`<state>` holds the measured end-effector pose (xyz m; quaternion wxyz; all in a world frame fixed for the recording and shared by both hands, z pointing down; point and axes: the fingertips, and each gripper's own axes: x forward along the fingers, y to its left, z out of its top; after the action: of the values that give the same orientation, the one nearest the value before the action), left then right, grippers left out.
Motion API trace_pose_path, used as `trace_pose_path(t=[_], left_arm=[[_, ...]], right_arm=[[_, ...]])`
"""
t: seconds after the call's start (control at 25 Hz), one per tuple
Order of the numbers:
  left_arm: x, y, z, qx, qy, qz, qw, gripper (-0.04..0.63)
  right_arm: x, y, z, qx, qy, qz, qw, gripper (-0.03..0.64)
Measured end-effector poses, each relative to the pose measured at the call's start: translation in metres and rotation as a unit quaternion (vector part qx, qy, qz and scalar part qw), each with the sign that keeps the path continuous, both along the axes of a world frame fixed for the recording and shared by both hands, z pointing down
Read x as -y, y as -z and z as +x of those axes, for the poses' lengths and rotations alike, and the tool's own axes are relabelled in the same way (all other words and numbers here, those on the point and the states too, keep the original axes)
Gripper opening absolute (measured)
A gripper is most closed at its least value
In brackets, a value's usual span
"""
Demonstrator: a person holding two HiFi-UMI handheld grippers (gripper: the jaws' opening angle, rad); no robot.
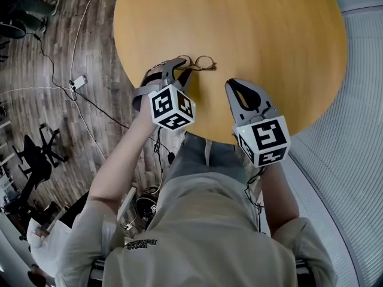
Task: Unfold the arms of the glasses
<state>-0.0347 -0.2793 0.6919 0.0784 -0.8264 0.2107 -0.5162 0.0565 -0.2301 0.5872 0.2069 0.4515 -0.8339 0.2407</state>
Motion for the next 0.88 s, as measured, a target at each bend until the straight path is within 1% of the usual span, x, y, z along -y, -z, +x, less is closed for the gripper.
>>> trace_pose_path(t=[0.2, 0.4, 0.64, 0.88], left_arm=[[0.003, -0.018, 0.001, 0.018, -0.015, 0.007, 0.9997, 0.118], [0.000, -0.042, 0.004, 0.039, -0.031, 0.000, 0.9988, 0.118], [0.003, -0.056, 0.015, 0.061, -0.057, 0.023, 0.9962, 0.118], [0.004, -0.056, 0.023, 0.059, -0.065, 0.048, 0.9950, 0.070]], right_arm=[[-0.007, -0.014, -0.008, 0.004, 0.004, -0.014, 1.000, 0.037], [-0.005, -0.029, -0.008, 0.013, -0.001, -0.022, 1.000, 0.037], [-0.004, -0.036, -0.001, 0.012, -0.010, -0.027, 1.000, 0.037], [-0.012, -0.040, 0.002, 0.014, -0.011, -0.033, 0.999, 0.037]])
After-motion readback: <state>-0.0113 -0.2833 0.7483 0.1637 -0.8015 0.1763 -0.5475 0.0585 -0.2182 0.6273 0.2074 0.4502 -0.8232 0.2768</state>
